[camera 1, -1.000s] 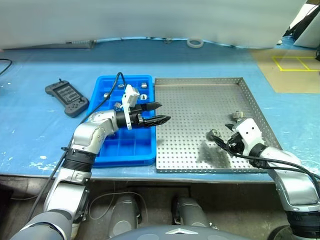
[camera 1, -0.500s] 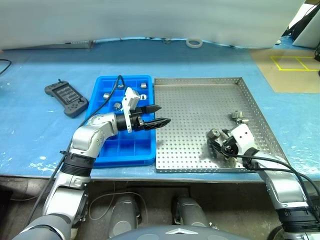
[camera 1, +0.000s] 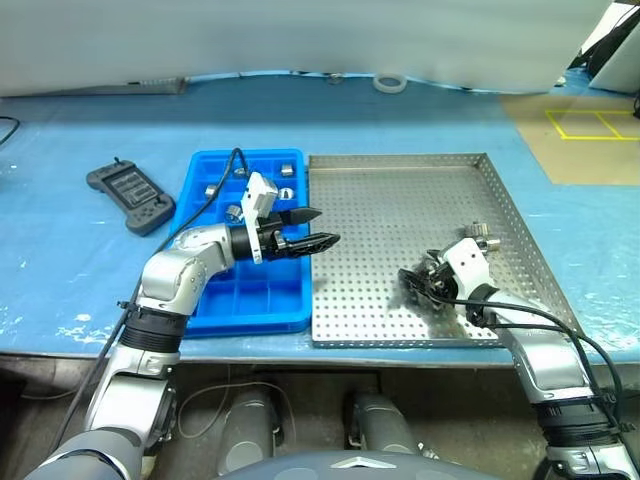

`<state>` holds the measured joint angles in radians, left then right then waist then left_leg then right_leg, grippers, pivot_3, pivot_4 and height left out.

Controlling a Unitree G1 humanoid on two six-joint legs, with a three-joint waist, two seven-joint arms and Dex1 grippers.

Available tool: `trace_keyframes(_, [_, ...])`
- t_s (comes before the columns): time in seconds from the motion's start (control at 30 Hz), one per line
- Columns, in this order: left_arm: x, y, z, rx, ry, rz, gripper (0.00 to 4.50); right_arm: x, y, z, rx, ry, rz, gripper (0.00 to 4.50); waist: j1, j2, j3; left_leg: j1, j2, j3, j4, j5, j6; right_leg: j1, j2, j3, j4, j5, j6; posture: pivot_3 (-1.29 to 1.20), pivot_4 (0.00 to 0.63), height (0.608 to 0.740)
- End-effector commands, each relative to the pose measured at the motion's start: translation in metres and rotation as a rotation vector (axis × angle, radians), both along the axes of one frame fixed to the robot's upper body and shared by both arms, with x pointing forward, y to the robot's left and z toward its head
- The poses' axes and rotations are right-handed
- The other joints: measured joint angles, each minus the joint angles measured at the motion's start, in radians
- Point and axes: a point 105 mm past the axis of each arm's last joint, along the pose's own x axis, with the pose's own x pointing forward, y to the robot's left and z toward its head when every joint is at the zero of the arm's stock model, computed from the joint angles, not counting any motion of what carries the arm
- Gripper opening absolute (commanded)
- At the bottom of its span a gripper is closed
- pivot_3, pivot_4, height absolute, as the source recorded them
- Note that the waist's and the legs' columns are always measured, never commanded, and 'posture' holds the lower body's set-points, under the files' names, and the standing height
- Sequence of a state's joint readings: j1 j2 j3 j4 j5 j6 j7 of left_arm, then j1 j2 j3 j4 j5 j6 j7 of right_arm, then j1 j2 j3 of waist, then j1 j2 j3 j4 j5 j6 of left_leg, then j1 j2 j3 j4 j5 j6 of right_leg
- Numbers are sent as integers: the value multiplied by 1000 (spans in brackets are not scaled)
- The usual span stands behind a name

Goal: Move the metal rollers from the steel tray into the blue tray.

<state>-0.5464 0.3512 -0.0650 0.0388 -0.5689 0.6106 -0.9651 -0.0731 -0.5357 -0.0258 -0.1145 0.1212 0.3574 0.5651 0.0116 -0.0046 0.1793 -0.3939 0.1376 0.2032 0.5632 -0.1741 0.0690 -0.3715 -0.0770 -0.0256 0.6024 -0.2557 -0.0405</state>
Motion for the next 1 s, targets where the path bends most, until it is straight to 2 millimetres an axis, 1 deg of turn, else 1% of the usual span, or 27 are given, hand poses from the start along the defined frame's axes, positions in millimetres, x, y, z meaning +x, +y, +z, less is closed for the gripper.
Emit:
trace_keyframes(0.03, [1,4,11,-18,-34,8,4460,-1,0,5,4,-15,10,3204,3,0,0,0,0,0,0,0,0,0,0,0,0,0,0,-176,150,740])
trace_keyframes(0.1, [2,5,12,-17,-33,14,4460,-3,0,6,3,-10,18,2684,4,0,0,0,0,0,0,0,-1,0,0,0,0,0,0,-176,150,740])
trace_keyframes(0.17, [3,6,11,-14,-32,21,4460,-2,-1,6,-2,-11,13,1963,3,0,0,1,0,0,0,0,-1,1,0,0,0,0,0,-174,150,740])
trace_keyframes(0.2, [4,6,11,-13,-32,23,4460,-2,-1,6,-2,-10,12,1822,3,0,0,1,0,0,0,0,-1,1,0,0,0,0,0,-173,150,740])
trace_keyframes(0.33, [7,8,13,-14,-34,27,4460,-2,-1,9,-4,-14,14,1828,4,0,0,1,0,0,0,0,-1,1,0,0,0,0,0,-171,150,740])
trace_keyframes(0.4, [8,11,15,-16,-39,32,4460,1,4,16,-5,-33,23,1828,3,0,0,1,0,0,0,0,-1,1,0,0,0,0,0,-170,150,740])
trace_keyframes(0.47, [10,17,20,-27,-50,49,4460,4,15,30,15,-69,55,1828,3,0,0,0,0,0,0,0,-1,0,0,0,0,0,0,-170,150,740])
trace_keyframes(0.53, [7,27,26,-39,-68,70,4460,7,29,46,39,-105,103,1828,-2,1,0,0,0,0,0,0,-1,0,0,0,0,0,0,-155,150,740])
trace_keyframes(0.63, [2,51,37,-42,-104,116,4460,11,59,73,90,-160,218,1828,-13,1,1,1,0,0,0,0,-2,-2,0,0,2,0,0,-120,150,740])
trace_keyframes(0.7, [1,68,41,-22,-125,168,4460,14,79,84,101,-182,301,1828,-12,1,1,0,1,0,-1,1,-3,-2,0,0,3,0,0,-88,150,740])
trace_keyframes(0.83, [0,98,40,18,-142,277,4460,20,112,92,115,-194,436,1828,8,1,1,0,1,0,-2,1,-4,-2,1,-1,2,0,0,-25,150,740])
trace_keyframes(0.87, [0,105,39,28,-146,311,4460,22,120,93,115,-193,470,1828,11,1,1,0,1,0,-2,1,-4,-2,0,-1,2,0,0,32,150,740])
trace_keyframes(1.0, [-9,124,37,38,-156,416,4460,30,146,93,114,-196,572,1828,41,0,1,-3,0,0,-1,1,-4,-5,0,-1,2,0,0,130,150,740])
